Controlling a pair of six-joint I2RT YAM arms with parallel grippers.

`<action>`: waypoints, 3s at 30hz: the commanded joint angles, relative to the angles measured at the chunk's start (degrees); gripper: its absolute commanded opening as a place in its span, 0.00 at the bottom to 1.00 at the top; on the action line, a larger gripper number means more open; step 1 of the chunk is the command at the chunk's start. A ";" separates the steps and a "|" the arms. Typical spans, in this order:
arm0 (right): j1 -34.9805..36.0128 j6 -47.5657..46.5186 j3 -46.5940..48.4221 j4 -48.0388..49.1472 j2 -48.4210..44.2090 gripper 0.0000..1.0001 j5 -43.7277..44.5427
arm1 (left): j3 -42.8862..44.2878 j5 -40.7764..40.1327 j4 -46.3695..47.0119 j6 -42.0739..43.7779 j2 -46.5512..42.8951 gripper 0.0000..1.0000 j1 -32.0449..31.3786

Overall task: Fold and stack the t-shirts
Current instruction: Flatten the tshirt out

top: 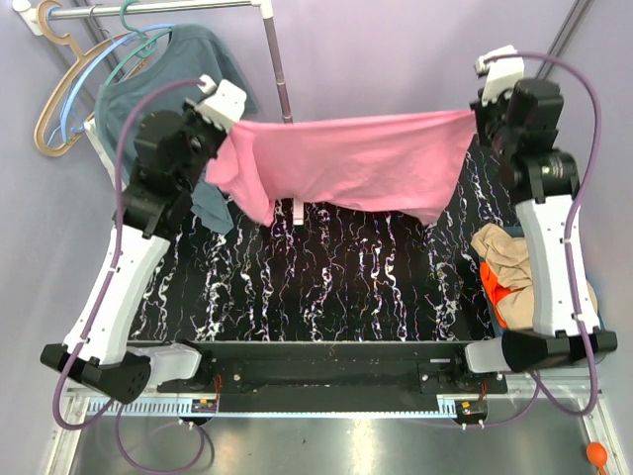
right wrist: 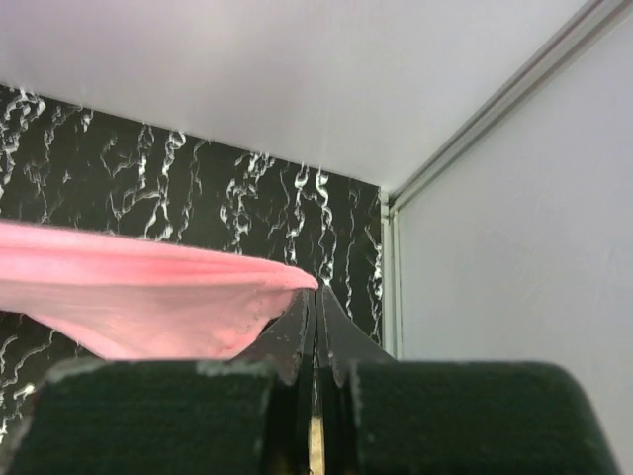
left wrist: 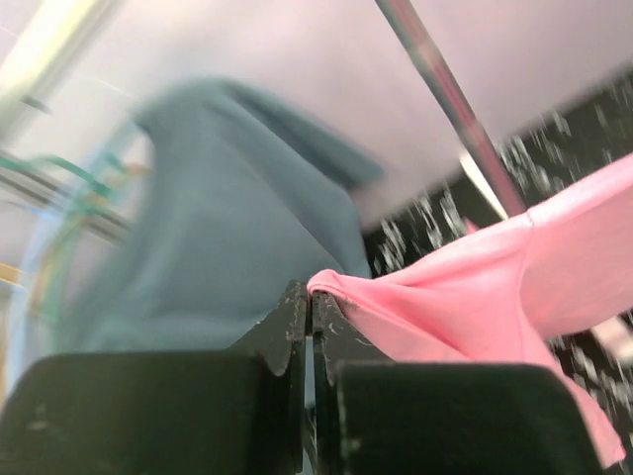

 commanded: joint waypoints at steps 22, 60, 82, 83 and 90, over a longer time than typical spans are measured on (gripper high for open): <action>-0.35 -7.56 44.21 -37.33 -0.85 0.00 -8.80 | 22.13 -2.94 -12.85 3.51 -18.04 0.00 -1.53; -0.27 -5.10 2.56 -10.35 -6.44 0.00 -5.45 | -8.93 1.27 2.46 4.65 -16.26 0.00 7.70; 0.09 -10.63 -49.65 -18.16 -27.74 0.00 -16.97 | -40.35 15.69 -38.87 8.96 -21.38 0.00 -14.09; 0.09 -11.07 -50.09 -18.25 -27.83 0.00 -16.80 | -40.26 15.78 -39.13 8.95 -20.94 0.00 -14.88; 0.09 -13.44 -53.17 -19.48 -28.97 0.00 -13.90 | -40.08 15.52 -40.98 9.39 -18.74 0.00 -17.26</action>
